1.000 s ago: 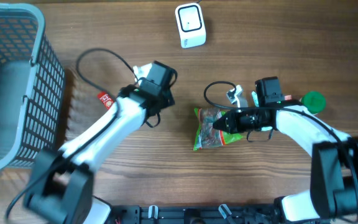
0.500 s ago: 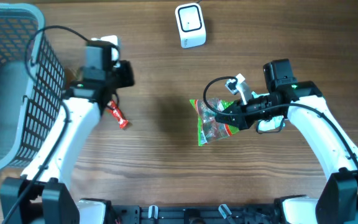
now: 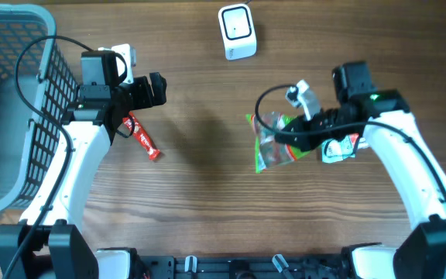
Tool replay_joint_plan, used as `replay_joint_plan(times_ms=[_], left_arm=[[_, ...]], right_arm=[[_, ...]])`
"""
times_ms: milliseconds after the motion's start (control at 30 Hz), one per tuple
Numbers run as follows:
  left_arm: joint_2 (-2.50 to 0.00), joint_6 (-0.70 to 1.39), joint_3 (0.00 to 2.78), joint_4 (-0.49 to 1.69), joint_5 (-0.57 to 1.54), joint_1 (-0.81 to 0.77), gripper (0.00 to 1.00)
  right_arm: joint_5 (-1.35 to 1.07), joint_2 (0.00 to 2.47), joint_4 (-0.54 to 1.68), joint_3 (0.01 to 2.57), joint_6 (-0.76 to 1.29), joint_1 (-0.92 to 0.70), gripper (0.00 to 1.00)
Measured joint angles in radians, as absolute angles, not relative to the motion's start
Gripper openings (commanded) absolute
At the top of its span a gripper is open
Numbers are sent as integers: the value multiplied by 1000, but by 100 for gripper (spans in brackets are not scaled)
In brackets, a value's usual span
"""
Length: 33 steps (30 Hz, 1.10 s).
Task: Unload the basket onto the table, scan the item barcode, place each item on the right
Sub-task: 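Carry the green snack bag to the scanner and hold it there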
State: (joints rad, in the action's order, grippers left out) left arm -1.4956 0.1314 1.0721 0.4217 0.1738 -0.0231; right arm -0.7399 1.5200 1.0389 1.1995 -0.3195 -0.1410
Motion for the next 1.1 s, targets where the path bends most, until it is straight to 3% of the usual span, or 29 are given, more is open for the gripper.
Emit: replay_joint_plan(times_ms=[267, 433, 500, 1100], left_arm=[[-1496, 131, 1072, 425, 179, -23, 100], [-1496, 131, 1072, 425, 181, -23, 100], [-1496, 131, 1072, 425, 182, -23, 100], [-1496, 131, 1072, 425, 182, -23, 100]], right_arm=[[-614, 1559, 1277, 1643, -311, -141, 4], [-482, 1777, 1588, 2122, -320, -151, 4], [-435, 1847, 1601, 2236, -322, -165, 4], [122, 2113, 1029, 2320, -669, -478, 4]])
